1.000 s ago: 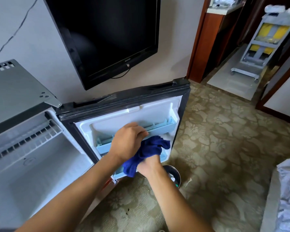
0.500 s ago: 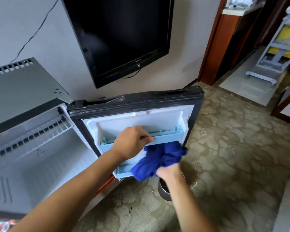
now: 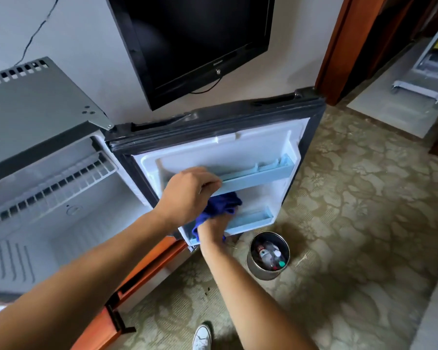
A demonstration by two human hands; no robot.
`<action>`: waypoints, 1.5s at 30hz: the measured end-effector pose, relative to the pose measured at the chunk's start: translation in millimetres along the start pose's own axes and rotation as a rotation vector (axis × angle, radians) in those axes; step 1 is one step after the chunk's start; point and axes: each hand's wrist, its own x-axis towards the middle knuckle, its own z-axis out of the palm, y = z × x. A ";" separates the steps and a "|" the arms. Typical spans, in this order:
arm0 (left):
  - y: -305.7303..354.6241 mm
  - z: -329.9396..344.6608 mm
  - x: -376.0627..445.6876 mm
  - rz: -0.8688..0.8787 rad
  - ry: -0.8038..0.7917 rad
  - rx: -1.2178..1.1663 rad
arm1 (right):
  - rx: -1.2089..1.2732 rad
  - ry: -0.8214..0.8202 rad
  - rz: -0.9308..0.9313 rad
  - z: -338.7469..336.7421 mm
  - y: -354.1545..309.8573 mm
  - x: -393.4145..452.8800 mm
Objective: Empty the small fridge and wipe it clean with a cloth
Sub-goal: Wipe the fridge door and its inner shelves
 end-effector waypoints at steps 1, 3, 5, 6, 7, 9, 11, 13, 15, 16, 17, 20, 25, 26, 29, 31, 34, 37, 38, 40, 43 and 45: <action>-1.6 1.6 0.7 0.004 0.001 -0.005 | -0.017 0.017 -0.091 8.7 12.7 6.3; -4.3 3.1 -0.3 0.018 0.010 -0.021 | -0.554 0.097 -0.324 21.9 47.7 5.3; -5.1 2.4 -3.8 0.028 0.017 -0.036 | -0.852 0.104 -0.481 16.5 67.4 -3.6; -6.2 2.0 -5.4 0.033 0.018 -0.045 | -0.822 0.086 -0.460 8.8 67.6 -4.8; -6.7 1.3 -6.6 0.036 0.018 -0.053 | -0.844 0.070 -0.540 3.9 68.0 -1.4; -7.8 0.1 -8.6 0.047 0.016 -0.057 | -0.996 0.016 -0.669 -16.7 64.6 6.8; -8.0 0.2 -9.4 0.064 0.020 -0.052 | -1.136 -0.010 -0.855 -34.8 56.4 18.1; -8.5 -0.4 -11.3 0.073 0.032 -0.057 | -1.205 -0.024 -0.905 -44.8 48.2 20.4; -8.7 -1.2 -13.2 0.077 0.031 -0.064 | -1.271 -0.020 -0.883 -48.2 42.3 18.9; -8.8 -2.2 -14.4 0.077 0.029 -0.071 | -1.315 -0.012 -0.842 -47.1 40.0 16.7; -9.0 -3.0 -15.1 0.076 0.026 -0.077 | -1.375 -0.001 -0.762 -46.5 37.6 14.6; -9.2 -4.5 -17.1 0.073 0.015 -0.084 | -1.507 0.037 -0.480 -51.8 25.8 13.4; -16.0 -3.6 -26.1 0.094 0.005 -0.093 | -1.505 -0.020 -0.185 -49.9 39.0 5.0; -17.4 -3.4 -28.4 0.107 0.005 -0.096 | -1.476 -0.020 -0.176 -44.0 42.8 -0.2; -17.6 -3.5 -30.0 0.132 -0.017 -0.092 | -1.377 -0.029 -0.118 -18.7 45.8 -21.9; -17.3 -4.4 -30.5 0.139 -0.022 -0.081 | -1.230 -0.084 -0.105 1.7 45.2 -35.1; -16.7 -7.1 -34.9 0.138 -0.041 -0.072 | -0.841 -0.070 0.024 15.5 41.6 -44.6; -15.9 -10.6 -36.8 0.120 -0.045 -0.063 | -0.779 -0.023 0.063 -8.5 37.0 -45.0; -15.9 -10.7 -36.9 0.111 -0.041 -0.065 | -0.790 0.059 0.062 -25.1 31.7 -45.0; -14.9 -11.4 -36.8 0.089 -0.064 -0.057 | -0.747 0.324 0.077 -62.4 18.7 -40.6; -16.1 -13.5 -38.4 0.072 -0.083 -0.042 | -0.550 0.512 0.149 -99.4 3.0 -31.7; -16.8 -13.4 -39.2 0.066 -0.077 -0.041 | -0.218 0.543 0.242 -101.3 -7.5 -28.9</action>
